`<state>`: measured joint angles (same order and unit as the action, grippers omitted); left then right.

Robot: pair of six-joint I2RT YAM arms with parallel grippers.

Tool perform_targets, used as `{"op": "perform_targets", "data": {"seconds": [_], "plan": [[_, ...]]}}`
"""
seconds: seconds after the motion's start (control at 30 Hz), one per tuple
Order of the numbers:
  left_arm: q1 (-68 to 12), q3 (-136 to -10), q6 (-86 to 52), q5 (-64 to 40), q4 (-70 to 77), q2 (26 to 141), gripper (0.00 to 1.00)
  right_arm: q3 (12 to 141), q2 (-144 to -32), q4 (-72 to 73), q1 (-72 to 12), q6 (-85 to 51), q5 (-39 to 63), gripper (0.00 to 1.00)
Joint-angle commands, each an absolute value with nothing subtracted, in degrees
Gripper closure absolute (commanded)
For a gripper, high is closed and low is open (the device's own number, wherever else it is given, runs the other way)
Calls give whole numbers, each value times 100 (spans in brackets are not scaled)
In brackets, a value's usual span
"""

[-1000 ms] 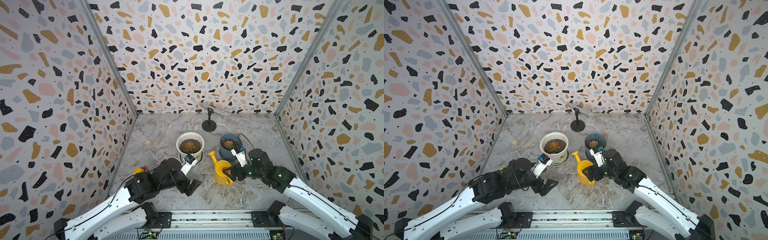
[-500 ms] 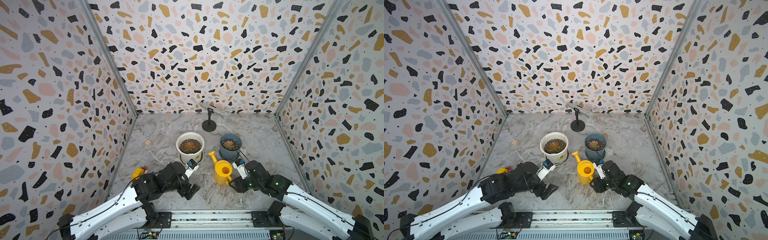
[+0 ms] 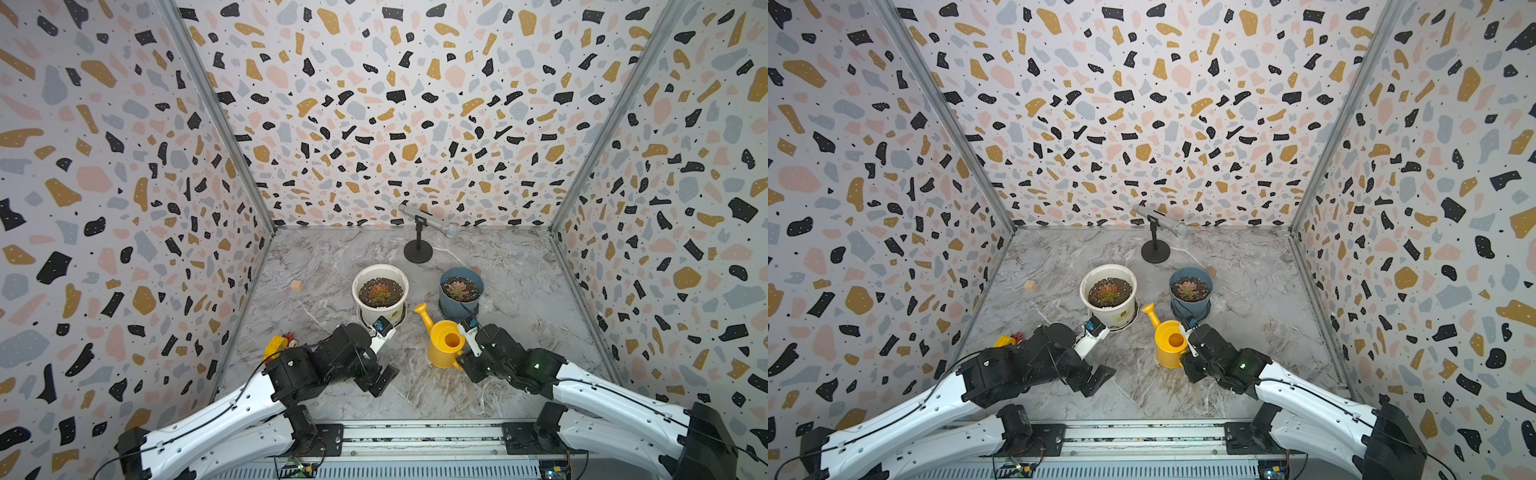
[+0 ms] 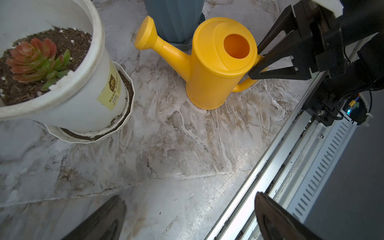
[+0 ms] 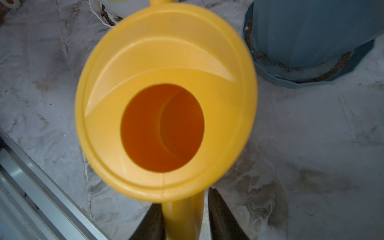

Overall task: Water the succulent around the soil edge
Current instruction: Pick up the watering can from the center of the board.

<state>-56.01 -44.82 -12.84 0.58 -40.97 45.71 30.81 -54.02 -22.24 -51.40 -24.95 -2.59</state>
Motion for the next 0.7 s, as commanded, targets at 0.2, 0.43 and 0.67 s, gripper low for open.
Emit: {"op": "perform_targets", "data": {"seconds": [0.2,0.43,0.67], "plan": [[-5617,-4465,-1283,211,-4052,4527,0,3020,-5365,-2408,-5205,-2337,-466,83],[-5625,-4462,-1285,236,-4053,4463,0,3014,-5414,-2602,-5207,-2350,-191,97],[-5620,-4477,-1300,330,-4069,4367,0,3068,-5243,-2862,-5218,-2310,175,100]]}}
